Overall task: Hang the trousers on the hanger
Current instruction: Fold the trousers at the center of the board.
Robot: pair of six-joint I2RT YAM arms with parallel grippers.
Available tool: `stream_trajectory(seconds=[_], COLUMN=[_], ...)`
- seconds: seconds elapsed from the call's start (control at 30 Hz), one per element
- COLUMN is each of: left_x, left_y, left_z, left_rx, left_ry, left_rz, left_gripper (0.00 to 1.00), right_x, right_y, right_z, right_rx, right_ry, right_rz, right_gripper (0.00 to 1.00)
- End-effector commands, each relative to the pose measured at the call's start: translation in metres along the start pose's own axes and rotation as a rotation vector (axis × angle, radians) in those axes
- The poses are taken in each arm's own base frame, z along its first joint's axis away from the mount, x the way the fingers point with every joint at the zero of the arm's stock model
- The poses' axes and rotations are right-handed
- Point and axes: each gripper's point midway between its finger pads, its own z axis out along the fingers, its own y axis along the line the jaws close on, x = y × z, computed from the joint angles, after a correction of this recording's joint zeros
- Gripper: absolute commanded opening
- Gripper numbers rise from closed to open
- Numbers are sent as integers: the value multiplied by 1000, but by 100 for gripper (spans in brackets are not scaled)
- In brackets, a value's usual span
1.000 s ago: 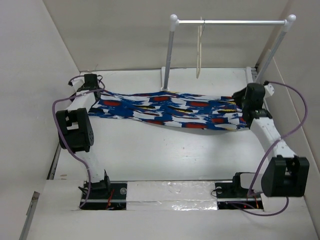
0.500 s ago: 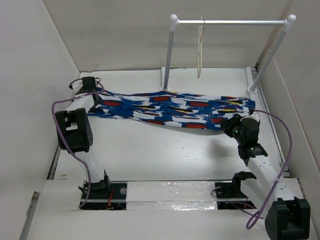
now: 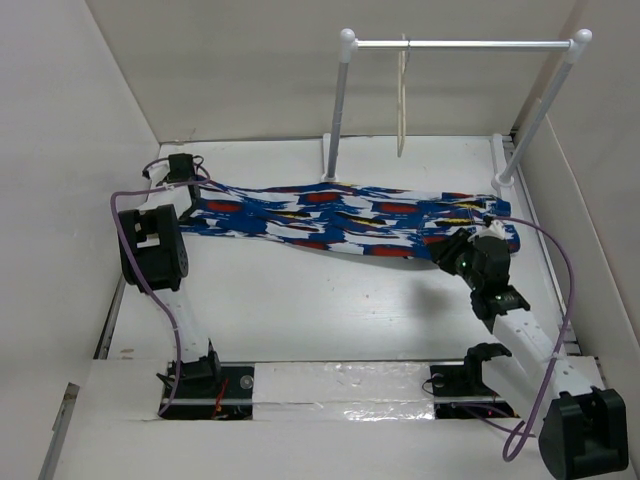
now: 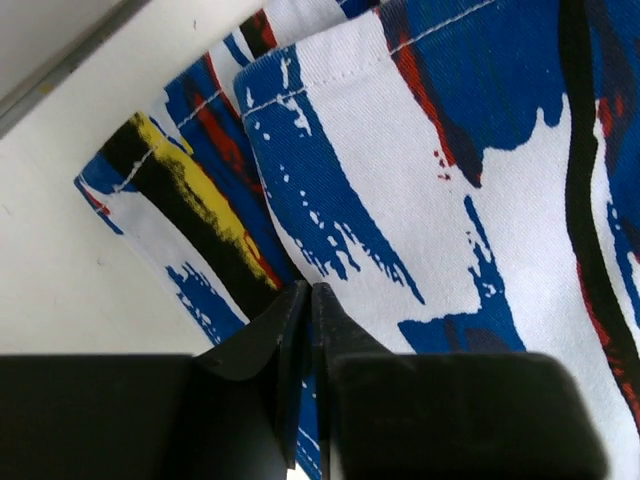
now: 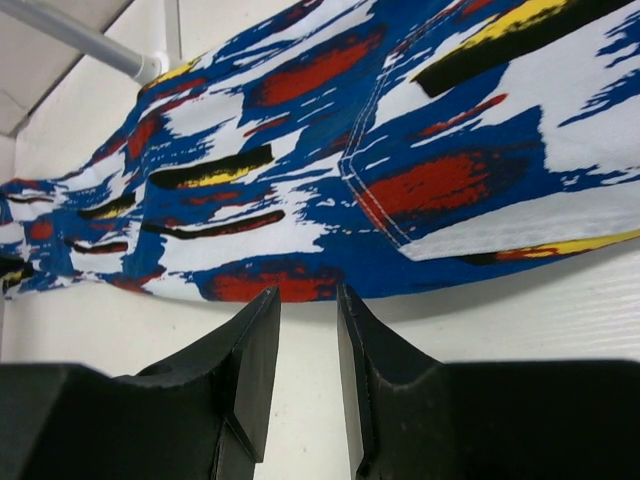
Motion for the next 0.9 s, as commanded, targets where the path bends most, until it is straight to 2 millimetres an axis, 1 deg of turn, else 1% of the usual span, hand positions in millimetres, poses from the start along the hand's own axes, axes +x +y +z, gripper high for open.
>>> stream_trajectory(seconds=[0.0, 0.03, 0.07, 0.13, 0.2, 0.3, 0.37, 0.43, 0.47, 0.53, 0.57, 0.6, 0.63, 0.67, 0.7, 0.73, 0.8, 0.83, 0.87], left_x=[-38, -38, -44, -45, -52, -53, -47, -46, -44, -46, -44, -46, -45, -44, -43, -42, -38, -38, -37], left_y=[-1, 2, 4, 9, 13, 14, 15, 15, 27, 41, 47, 58, 57, 64, 67, 69, 68, 66, 65], left_z=[-14, -15, -21, -25, -34, -36, -33, -34, -32, -32, -35, -31, -32, -29, -29, -29, -28, -28, -29], left_rx=[-3, -10, -8, -23, -21, -21, -23, -27, -64, -118, -131, -150, -141, -151, -163, -175, -165, -148, -137], left_ry=[-110, -116, -132, -146, -170, -173, -156, -149, -128, -131, -129, -126, -125, -120, -118, -118, -105, -99, -96], left_rz=[-55, -55, -64, -71, -76, -72, -60, -57, -57, -73, -67, -76, -70, -75, -71, -69, -57, -51, -49], left_gripper=[3, 0, 0, 0, 0, 0, 0, 0, 0, 0, 0, 0, 0, 0, 0, 3, 31, 56, 64], right_x=[-8, -6, -7, -2, -1, 1, 2, 5, 4, 2, 0, 0, -1, 0, 1, 3, 6, 7, 9], right_y=[16, 19, 18, 21, 22, 20, 20, 19, 20, 20, 22, 21, 21, 21, 19, 19, 17, 17, 15], right_z=[1, 1, 2, 2, 2, 2, 1, 0, -2, -4, -5, -5, -5, -3, -3, -2, -1, -2, -2], right_rx=[-59, -64, -58, -63, -61, -60, -63, -65, -69, -70, -74, -74, -78, -83, -79, -76, -67, -68, -60], right_ry=[-50, -50, -55, -44, -48, -47, -41, -33, -36, -47, -59, -63, -68, -74, -69, -64, -45, -40, -33], right_rz=[-31, -36, -36, -43, -48, -48, -51, -53, -56, -54, -51, -51, -54, -54, -54, -54, -54, -56, -59], right_gripper=[35, 35, 35, 35, 35, 35, 35, 35, 35, 35, 35, 35, 35, 35, 36, 36, 38, 40, 44])
